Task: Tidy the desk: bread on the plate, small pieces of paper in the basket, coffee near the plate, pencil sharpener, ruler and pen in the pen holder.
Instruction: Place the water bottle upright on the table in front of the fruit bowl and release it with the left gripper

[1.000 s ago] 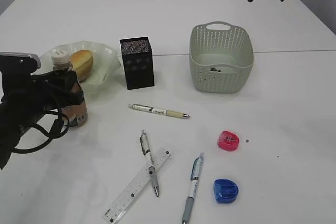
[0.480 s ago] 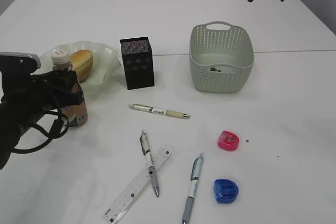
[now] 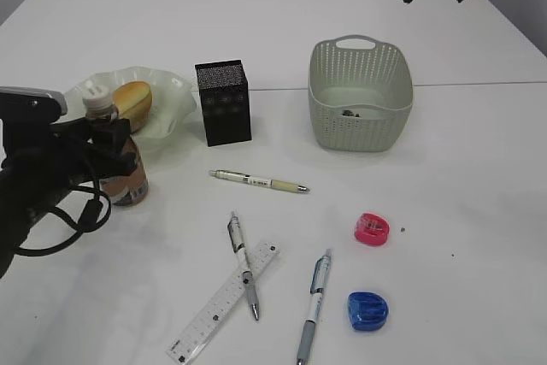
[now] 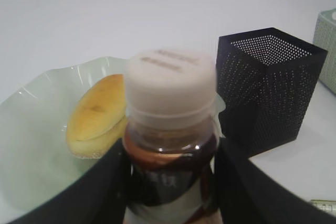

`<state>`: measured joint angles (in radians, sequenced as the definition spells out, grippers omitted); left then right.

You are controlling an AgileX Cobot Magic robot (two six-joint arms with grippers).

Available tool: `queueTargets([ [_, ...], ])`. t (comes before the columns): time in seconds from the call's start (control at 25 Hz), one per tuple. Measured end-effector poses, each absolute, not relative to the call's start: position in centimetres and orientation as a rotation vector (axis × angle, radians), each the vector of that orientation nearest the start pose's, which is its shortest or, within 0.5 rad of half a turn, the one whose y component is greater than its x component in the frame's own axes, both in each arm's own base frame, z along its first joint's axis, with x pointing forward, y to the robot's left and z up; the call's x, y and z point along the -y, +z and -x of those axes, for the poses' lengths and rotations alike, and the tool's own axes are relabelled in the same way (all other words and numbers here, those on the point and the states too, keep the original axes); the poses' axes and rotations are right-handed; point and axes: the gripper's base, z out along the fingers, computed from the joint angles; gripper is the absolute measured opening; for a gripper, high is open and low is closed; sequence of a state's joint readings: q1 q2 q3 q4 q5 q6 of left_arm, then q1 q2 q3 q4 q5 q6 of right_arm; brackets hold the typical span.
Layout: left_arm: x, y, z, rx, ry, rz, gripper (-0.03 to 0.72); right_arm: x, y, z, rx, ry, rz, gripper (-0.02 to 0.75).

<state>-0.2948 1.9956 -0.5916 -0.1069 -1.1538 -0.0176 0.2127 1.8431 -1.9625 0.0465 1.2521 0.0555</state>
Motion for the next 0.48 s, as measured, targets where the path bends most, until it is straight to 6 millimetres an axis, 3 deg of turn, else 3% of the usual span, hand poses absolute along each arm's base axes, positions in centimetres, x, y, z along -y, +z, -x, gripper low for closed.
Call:
queueTargets([
  [0.48,8.48,10.94,-31.00,-1.751,-0.174,-0.133,0.486,-8.83,37.89,-38.97,-2.615,0.157,0.202,0.495],
])
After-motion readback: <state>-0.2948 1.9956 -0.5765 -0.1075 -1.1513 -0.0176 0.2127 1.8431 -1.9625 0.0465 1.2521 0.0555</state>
